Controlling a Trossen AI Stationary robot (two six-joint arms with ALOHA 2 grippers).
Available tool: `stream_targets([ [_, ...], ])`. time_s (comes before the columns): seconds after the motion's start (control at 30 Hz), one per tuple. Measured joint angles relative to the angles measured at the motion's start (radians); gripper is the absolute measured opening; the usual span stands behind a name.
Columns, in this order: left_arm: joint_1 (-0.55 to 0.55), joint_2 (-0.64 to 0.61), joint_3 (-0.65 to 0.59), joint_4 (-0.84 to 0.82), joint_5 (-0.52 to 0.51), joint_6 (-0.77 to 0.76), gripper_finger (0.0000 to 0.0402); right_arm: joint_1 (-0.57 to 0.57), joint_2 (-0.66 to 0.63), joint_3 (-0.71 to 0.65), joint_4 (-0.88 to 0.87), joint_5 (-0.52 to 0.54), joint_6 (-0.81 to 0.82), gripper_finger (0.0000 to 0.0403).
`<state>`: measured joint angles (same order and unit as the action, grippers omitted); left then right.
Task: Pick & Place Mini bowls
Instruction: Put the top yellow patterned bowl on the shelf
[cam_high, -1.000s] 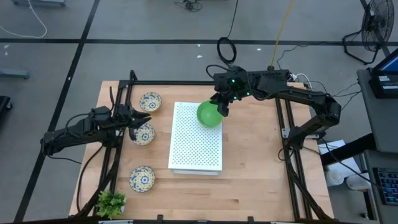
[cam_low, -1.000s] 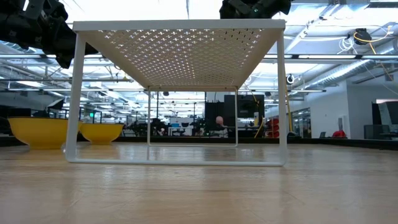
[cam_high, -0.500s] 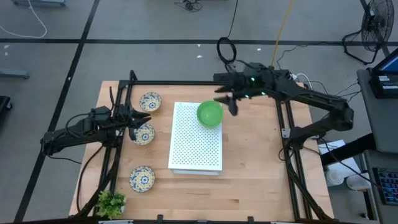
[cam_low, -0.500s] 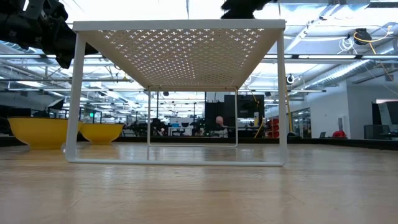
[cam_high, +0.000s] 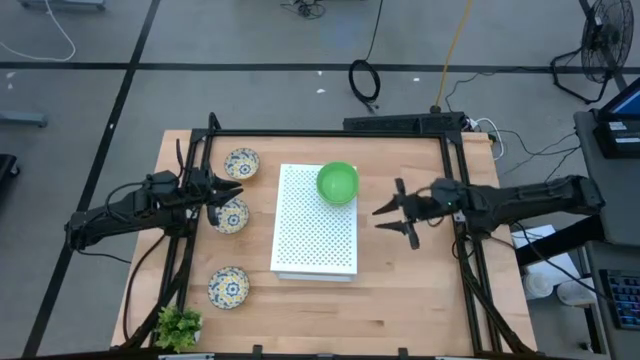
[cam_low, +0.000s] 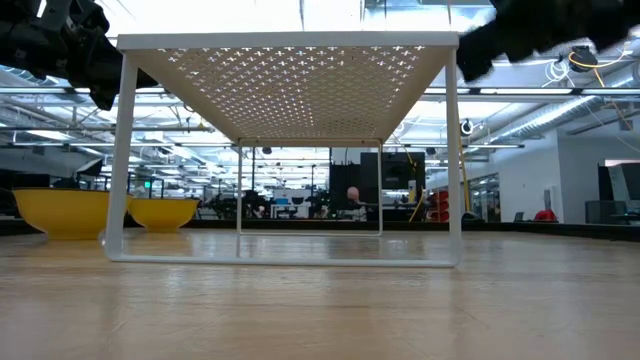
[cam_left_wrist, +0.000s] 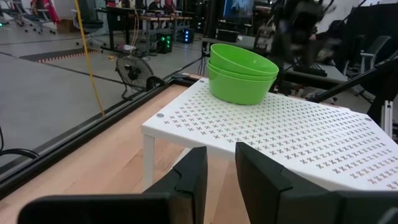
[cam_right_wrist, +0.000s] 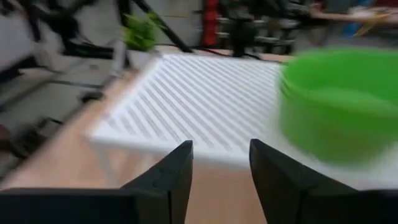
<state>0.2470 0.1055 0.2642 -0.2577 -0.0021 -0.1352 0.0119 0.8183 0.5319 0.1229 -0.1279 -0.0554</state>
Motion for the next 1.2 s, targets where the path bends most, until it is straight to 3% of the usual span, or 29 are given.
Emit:
stream_targets([
  [0.13, 0.000, 0.000, 0.000, 0.000, 0.000, 0.000, 0.0088, 0.000, -0.121, -0.165, 0.040, 0.119, -0.065, 0.0144],
  [0.3, 0.000, 0.000, 0.000, 0.000, 0.000, 0.000, 0.0088, 0.000, -0.252, -0.319, 0.091, 0.185, -0.089, 0.0140],
  [0.6, 0.000, 0.000, 0.000, 0.000, 0.000, 0.000, 0.0088, 0.000, -0.480, -0.373, 0.054, 0.233, -0.105, 0.0109],
  [0.77, 0.000, 0.000, 0.000, 0.000, 0.000, 0.000, 0.0088, 0.000, -0.604, -0.373, 0.020, 0.217, -0.136, 0.0069],
  [0.97, 0.000, 0.000, 0.000, 0.000, 0.000, 0.000, 0.0088, 0.001, -0.690, -0.460, 0.055, 0.072, -0.125, 0.0006],
  [1.07, 0.000, 0.000, 0.000, 0.000, 0.000, 0.000, 0.0088, 0.000, -0.708, -0.514, 0.145, 0.080, -0.126, 0.0010],
  [1.2, 0.000, 0.000, 0.000, 0.000, 0.000, 0.000, 0.0088, 0.000, -0.701, -0.512, 0.137, 0.105, -0.129, 0.0015],
])
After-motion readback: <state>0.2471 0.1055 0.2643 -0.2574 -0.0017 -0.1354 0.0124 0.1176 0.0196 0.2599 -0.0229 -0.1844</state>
